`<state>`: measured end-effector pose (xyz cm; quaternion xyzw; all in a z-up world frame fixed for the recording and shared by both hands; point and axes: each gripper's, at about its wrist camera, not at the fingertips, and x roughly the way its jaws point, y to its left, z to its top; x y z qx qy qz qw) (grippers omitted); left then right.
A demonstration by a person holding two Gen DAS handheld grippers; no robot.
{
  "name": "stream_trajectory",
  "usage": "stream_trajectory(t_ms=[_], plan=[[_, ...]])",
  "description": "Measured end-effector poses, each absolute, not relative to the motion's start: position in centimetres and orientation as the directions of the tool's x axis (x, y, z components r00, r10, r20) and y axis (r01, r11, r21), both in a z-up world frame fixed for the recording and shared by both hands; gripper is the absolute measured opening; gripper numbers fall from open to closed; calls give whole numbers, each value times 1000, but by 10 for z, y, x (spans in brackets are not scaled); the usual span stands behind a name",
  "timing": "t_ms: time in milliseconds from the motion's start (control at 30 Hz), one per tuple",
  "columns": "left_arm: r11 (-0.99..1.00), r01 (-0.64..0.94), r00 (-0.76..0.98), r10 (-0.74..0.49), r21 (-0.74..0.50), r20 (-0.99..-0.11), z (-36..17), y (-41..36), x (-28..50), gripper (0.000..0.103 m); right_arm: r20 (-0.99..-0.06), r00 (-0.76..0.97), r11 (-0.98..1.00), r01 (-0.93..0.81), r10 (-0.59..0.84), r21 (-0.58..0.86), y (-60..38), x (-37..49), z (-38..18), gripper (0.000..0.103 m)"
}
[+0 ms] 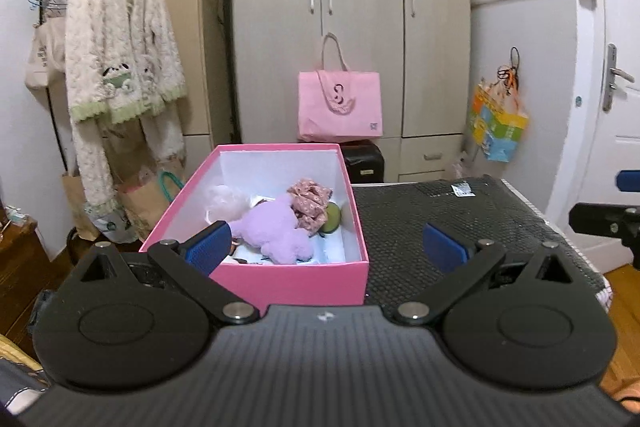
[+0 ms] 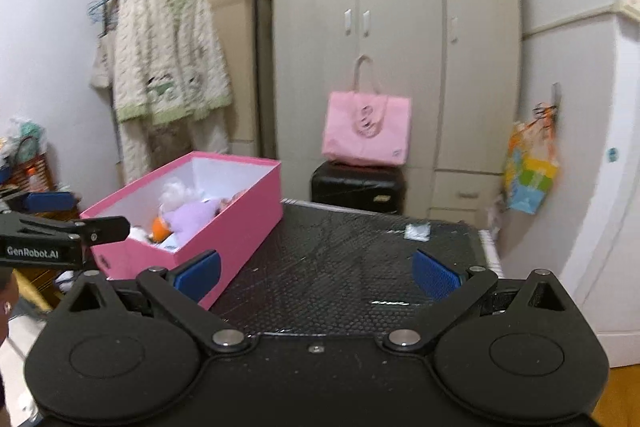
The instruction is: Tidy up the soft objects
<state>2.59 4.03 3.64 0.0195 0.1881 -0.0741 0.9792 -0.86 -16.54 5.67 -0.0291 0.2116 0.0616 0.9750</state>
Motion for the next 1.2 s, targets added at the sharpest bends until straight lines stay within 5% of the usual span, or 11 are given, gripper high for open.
stream_trajectory(t_ms=[433,700,1200], plan=[[992,124,923,-125,-27,-364,26,42,24,103,-304,953,997,-17,-6,-75,-150,-32,44,103],[996,95,926,-86,4,-368,20,40,28,103,-331,943,999,44,-34,23,-162,-25,40,103],[996,75,926,-50,55,-374,10,45,19,103,-378,919,994,99,-109,-47,-148,-30,28,103]])
